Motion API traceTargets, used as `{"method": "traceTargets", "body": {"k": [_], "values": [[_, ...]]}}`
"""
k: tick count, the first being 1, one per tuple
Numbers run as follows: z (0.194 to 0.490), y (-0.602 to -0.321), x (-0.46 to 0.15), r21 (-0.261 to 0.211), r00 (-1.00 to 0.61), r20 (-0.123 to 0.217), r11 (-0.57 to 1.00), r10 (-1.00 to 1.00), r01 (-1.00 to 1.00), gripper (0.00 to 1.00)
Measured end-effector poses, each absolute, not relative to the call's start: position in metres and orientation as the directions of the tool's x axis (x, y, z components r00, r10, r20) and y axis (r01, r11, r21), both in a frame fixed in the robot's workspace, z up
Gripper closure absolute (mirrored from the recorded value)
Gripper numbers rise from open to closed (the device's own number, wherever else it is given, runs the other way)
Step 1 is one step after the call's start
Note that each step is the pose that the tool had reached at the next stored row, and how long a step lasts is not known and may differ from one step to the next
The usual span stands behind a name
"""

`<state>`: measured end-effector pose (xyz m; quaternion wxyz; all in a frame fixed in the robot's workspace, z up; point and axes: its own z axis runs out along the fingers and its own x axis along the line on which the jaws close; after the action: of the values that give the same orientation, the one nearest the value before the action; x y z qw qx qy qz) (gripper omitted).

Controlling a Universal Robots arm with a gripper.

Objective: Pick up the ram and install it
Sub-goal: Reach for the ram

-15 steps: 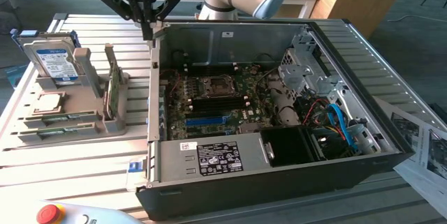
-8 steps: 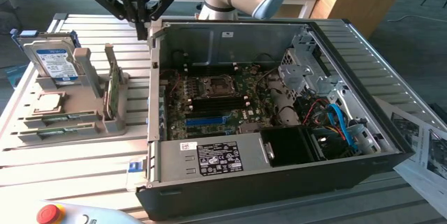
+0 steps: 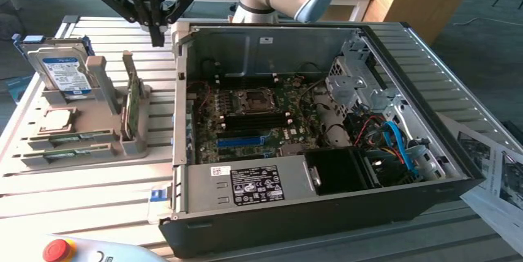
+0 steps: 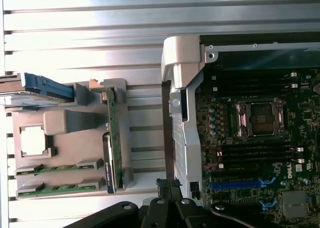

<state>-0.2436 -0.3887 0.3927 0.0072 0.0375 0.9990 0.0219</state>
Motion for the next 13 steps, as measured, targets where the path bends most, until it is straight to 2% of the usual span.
{"method": "traceTargets", "body": {"k": [13], "values": [[0.393,-0.387,-0.263,0.044,-0.997,-0.007,0.996,0.075,0.075,0.89]]}}
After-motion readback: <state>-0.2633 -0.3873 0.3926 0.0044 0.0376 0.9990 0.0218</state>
